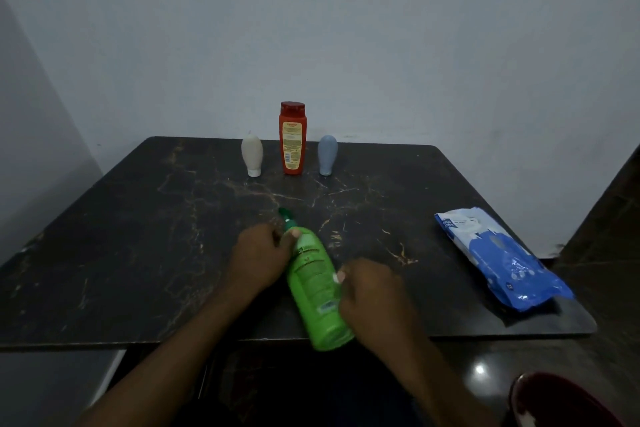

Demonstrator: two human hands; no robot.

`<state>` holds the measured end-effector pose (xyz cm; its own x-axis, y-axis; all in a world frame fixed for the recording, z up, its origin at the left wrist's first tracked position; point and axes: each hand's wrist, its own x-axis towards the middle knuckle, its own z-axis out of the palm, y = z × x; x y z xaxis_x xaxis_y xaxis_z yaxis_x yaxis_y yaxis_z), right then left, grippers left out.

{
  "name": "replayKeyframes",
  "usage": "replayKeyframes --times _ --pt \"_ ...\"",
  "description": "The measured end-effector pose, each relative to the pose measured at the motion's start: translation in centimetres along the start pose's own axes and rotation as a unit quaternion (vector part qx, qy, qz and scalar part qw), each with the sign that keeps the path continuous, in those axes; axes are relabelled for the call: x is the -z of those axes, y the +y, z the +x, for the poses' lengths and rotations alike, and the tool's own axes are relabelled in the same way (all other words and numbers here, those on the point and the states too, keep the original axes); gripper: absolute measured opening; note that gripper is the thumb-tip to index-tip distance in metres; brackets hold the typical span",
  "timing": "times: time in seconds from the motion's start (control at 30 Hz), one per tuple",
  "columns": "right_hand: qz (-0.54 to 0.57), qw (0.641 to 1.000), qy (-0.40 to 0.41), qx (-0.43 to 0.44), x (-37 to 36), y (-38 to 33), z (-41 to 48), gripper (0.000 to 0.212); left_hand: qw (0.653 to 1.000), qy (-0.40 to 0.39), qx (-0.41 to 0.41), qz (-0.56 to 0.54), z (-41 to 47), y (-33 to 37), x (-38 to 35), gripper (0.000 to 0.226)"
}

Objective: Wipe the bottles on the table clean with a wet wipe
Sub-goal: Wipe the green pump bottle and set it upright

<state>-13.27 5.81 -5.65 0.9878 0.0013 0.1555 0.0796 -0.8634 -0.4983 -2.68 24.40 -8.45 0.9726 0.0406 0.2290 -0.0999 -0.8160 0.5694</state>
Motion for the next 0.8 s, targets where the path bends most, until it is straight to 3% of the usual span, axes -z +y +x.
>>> replayKeyframes --times 0.13,0.23,0.3,0.53,0.8 --pt "0.119 0.991 0.006 0.054 -3.2 -1.8 -0.1 0.027 0.991 -0.121 0.014 0.061 0.7 2.1 0.3 0.075" --pt "0.210 0.976 -0.018 0.060 -3.7 -1.5 0.3 0.020 0.973 -0.178 0.031 0.141 0.7 2.9 0.5 0.107" --pt "0.244 0.969 -0.017 0.039 -3.5 -0.2 0.7 0.016 0.970 -0.173 0.045 0.162 0.4 3.1 0.2 0.102" --pt "0.314 0.947 0.046 -0.051 -1.0 4.5 2.5 0.005 0.964 -0.180 -0.013 0.197 -0.2 5.1 -0.3 0.055" --pt "0.308 0.943 0.120 -0.048 -1.7 6.1 4.1 0.009 0.919 -0.213 -0.185 0.274 1.8 5.2 0.5 0.085"
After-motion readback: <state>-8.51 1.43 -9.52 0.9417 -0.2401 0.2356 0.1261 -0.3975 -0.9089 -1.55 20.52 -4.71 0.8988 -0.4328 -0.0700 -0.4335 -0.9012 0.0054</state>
